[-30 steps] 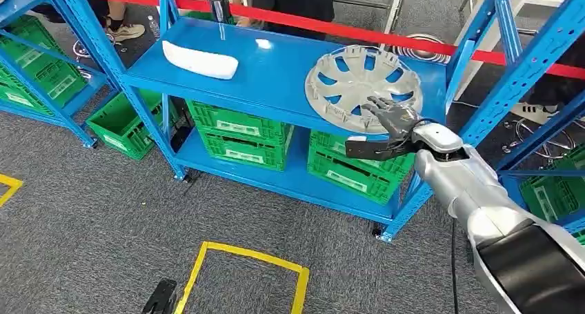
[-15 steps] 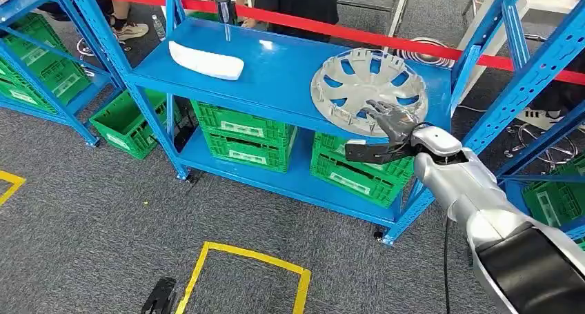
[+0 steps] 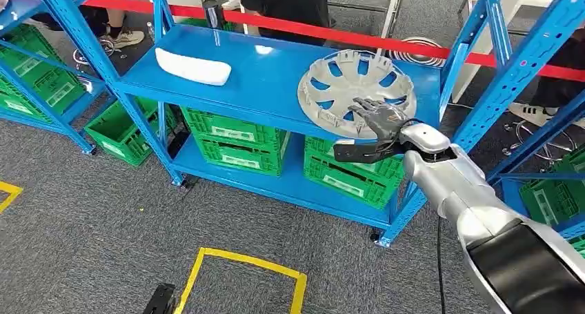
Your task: Take the parts from the cabinet and place them on the table.
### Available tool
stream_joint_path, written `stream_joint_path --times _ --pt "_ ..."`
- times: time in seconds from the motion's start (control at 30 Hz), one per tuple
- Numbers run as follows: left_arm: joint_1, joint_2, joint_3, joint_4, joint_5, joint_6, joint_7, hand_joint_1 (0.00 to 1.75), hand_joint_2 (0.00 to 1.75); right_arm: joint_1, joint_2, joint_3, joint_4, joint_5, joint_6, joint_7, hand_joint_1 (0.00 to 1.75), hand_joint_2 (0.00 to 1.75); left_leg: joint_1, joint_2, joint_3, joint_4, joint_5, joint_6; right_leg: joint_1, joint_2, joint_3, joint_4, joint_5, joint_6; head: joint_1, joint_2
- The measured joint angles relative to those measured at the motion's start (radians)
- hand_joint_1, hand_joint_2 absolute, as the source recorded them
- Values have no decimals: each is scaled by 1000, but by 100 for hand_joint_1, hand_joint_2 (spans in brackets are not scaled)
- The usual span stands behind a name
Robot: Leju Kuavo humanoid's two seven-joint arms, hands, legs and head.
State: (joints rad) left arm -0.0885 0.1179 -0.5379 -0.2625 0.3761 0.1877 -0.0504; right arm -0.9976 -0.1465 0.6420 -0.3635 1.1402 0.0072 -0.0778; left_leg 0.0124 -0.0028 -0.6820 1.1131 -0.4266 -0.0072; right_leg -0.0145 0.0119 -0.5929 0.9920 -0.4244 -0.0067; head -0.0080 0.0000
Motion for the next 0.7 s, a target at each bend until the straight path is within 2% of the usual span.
stream_joint_path --times 0.03,0.1,0.13,0.17,0.23,0.27,0.3,0.33,0.37,0.4,0.43,0.47,0.57,0.63,0.67,0.7 --pt "4 0 13 0 0 -4 -6 0 0 -5 11 2 0 0 -3 -12 0 175 -12 1 64 -114 18 20 10 1 0 1 -8 13 0 0" --pt "6 1 14 0 0 -6 -7 0 0 -6 14 3 0 1 -5 -14 0 175 -11 2 70 -125 22 30 12 0 5 -5 -9 24 0 0" --pt "7 0 14 0 0 -6 -8 0 0 -6 13 3 -1 1 -8 -14 0 175 -2 3 81 -138 28 35 8 -3 -5 10 -17 24 2 0" --pt "6 -2 16 0 -1 -7 -10 0 0 -10 14 3 -1 0 -9 -15 0 175 -4 2 85 -141 28 37 8 -4 -25 50 -37 24 3 0" --pt "5 -2 18 0 -4 -7 -10 0 0 -10 14 3 -1 0 -9 -16 0 175 -5 2 85 -140 28 42 6 -4 -109 215 -102 14 2 0" --pt "6 -3 18 0 -6 -7 -10 0 0 -4 12 3 -1 0 -9 -16 0 175 -5 1 84 -140 27 43 6 -4 -149 288 -119 15 2 0" --pt "7 -3 18 0 -6 -7 -10 0 0 2 10 3 0 0 -9 -16 0 175 -5 0 85 -140 26 44 6 -4 -169 319 -120 20 3 0" --pt "7 -3 18 0 -6 -7 -10 0 0 6 10 4 0 0 -10 -16 0 175 -5 -1 86 -139 25 43 3 -4 -163 293 -102 30 3 0" --pt "7 -4 18 0 -6 -7 -10 0 0 6 10 4 0 0 -10 -16 0 175 -5 -3 87 -137 23 40 1 -4 -134 228 -71 41 3 0" --pt "7 -5 18 0 -7 -7 -10 0 0 2 10 4 0 0 -10 -16 0 175 -4 -3 88 -133 19 36 -1 -6 -85 123 -29 51 3 0" --pt "7 -6 18 0 -7 -7 -10 0 0 0 10 4 0 0 -10 -16 0 175 -5 -3 88 -128 15 31 -1 -9 -40 33 1 55 3 0" --pt "6 -6 18 0 -7 -7 -11 0 0 -1 10 4 0 -1 -10 -16 0 175 -11 -4 85 -121 9 24 2 -10 -23 7 4 42 2 0" --pt "8 -7 18 0 -8 -7 -11 0 0 1 10 4 0 0 -10 -16 0 175 -8 -3 84 -123 7 13 10 -8 -22 5 6 20 2 0" --pt "8 -7 18 0 -8 -8 -11 0 0 -2 10 4 -1 0 -11 -16 0 175 -2 -3 75 -109 -5 2 -4 -7 -16 -1 11 11 2 0" --pt "7 -6 18 0 -8 -8 -11 0 0 -3 11 4 -2 0 -11 -16 0 175 -1 -1 60 -70 -30 -5 -4 -6 -13 -1 9 3 0 0" --pt "7 -5 18 0 -8 -7 -11 0 0 -4 12 4 -3 0 -11 -16 0 175 1 0 27 -1 -66 -11 -4 -6 -12 -1 7 1 1 0"
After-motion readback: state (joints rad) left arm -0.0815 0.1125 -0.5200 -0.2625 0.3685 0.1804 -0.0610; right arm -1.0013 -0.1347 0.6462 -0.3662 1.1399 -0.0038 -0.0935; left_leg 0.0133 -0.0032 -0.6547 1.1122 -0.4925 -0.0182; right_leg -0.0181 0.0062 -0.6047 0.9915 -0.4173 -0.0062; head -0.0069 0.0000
